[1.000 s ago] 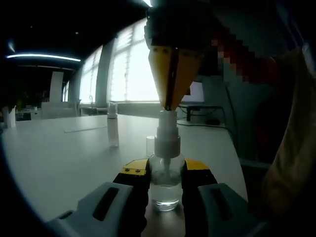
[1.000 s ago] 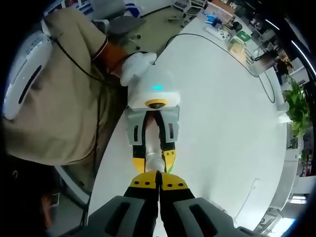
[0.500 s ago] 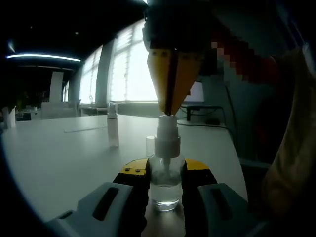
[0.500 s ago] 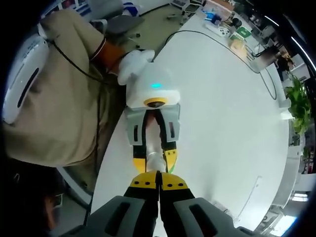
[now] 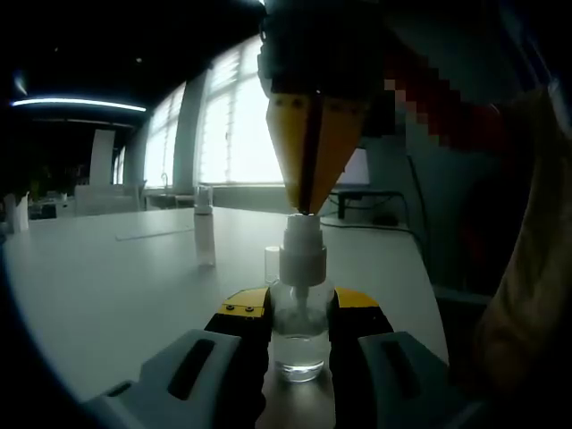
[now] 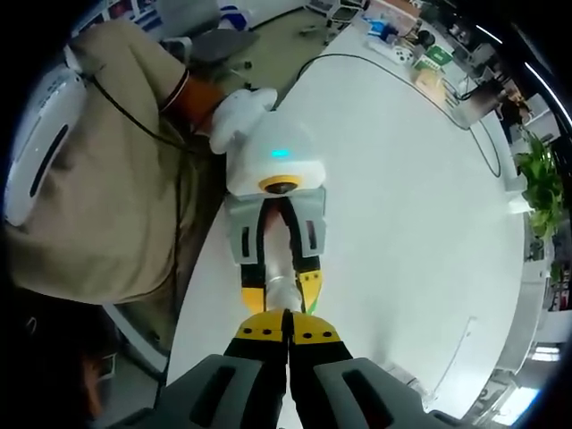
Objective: Clamp pump bottle remove cover press pump head put on cover
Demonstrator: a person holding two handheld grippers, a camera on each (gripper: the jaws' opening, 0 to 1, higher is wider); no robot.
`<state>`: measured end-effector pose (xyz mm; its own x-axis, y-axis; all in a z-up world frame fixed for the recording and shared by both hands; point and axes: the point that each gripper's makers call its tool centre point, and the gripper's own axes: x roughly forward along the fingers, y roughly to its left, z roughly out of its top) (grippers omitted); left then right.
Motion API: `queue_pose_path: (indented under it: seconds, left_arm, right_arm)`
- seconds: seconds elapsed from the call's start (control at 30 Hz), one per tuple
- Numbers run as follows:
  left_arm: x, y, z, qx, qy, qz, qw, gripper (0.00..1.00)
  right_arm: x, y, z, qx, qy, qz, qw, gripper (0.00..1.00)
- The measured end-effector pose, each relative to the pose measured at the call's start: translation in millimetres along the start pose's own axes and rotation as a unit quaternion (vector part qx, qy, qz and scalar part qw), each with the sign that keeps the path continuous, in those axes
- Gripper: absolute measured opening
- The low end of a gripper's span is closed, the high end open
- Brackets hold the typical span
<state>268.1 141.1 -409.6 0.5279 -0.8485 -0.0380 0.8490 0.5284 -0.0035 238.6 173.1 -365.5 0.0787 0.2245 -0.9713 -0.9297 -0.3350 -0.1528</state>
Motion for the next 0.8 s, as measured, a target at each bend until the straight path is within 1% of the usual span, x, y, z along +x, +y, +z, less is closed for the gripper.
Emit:
queue_pose_path:
  seconds: [0.23,0.33,0.47,0.6,0.8]
  left_arm:
    - [0.1,-0.1,0.3,-0.001,0.000,0.000,1.0000,0.16]
    - [-0.1,0.4,0.1,-0.002,0.000,0.000,1.0000,0.16]
    - [0.1,0.2,0.0,-0.002,0.000,0.000,1.0000,0.16]
    - [0.2,1.0,-0.3,-0.002,0.000,-0.001,1.0000,0.16]
    - [0.5,1.0,-0.2,-0.002,0.000,-0.001,1.0000,0.16]
  right_arm:
    - [-0.8,-0.3,0.0,-0.004,0.000,0.003,1.0000,0.00]
    - [-4.8,-0.4,0.5,-0.008,-0.005,-0.001,1.0000,0.00]
    - [-7.2,-1.9,0.8,-0.003,-0.009,-0.006,0.9999,0.00]
    - [-6.9,-1.9,1.1,-0.006,-0.014,-0.008,0.9999,0.00]
    - [-6.7,-1.9,0.8,-0.006,-0.012,-0.008,0.9999,0.00]
